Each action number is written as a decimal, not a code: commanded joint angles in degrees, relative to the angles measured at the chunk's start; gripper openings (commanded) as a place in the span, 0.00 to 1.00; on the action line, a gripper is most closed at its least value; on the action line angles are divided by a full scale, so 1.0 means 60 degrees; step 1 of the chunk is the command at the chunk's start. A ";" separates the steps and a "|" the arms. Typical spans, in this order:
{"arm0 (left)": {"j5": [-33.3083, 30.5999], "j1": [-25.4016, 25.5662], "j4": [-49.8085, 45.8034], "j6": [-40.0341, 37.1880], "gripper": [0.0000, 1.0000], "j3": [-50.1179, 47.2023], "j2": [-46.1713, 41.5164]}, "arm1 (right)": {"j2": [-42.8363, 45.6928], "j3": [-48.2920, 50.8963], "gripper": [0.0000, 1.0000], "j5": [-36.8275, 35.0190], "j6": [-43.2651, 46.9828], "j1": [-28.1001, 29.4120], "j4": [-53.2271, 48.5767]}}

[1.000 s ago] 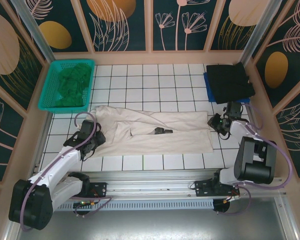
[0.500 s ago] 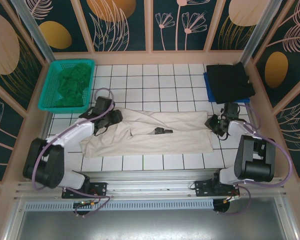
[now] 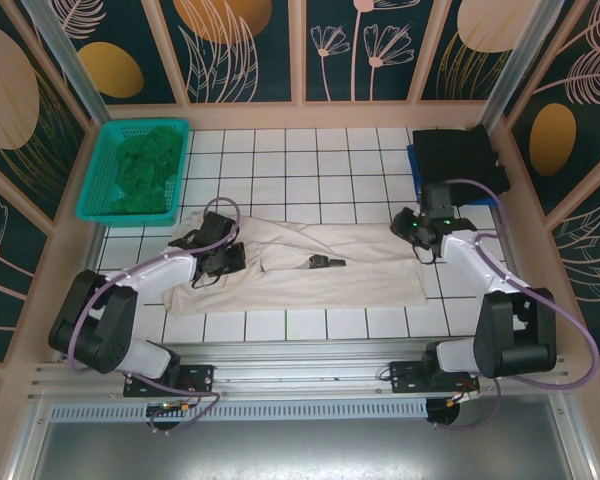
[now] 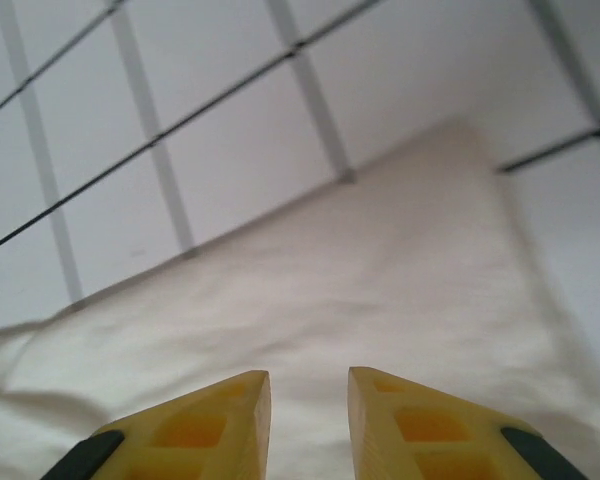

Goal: Fold and stack the t-shirts

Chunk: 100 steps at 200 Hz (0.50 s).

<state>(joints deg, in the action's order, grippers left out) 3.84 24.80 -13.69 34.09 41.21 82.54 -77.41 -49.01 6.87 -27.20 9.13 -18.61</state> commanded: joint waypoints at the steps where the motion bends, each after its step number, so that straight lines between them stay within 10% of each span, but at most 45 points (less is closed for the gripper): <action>1: -0.0033 0.0128 -0.0196 0.0181 0.00 0.0020 -0.0607 | -0.0838 -0.0010 0.27 0.0100 -0.0342 0.0673 0.0568; 43: -0.0399 0.0185 -0.0457 0.0827 0.00 -0.0564 -0.1696 | -0.2430 0.0227 0.23 0.0453 -0.0449 0.1195 0.1332; 71: -0.0825 0.0183 -0.0358 0.0770 0.53 0.0042 -0.0953 | -0.2253 0.0766 0.24 0.0378 -0.0407 0.1377 0.1525; 100: -0.0668 0.0187 0.0274 0.0315 0.58 0.1422 0.0766 | -0.2177 0.1184 0.24 0.0172 -0.0316 0.1568 0.1472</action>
<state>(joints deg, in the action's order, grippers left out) 0.40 25.63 -15.14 37.89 43.31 80.73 -91.70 -44.25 9.02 -29.04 17.21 -10.15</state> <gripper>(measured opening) 0.578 0.239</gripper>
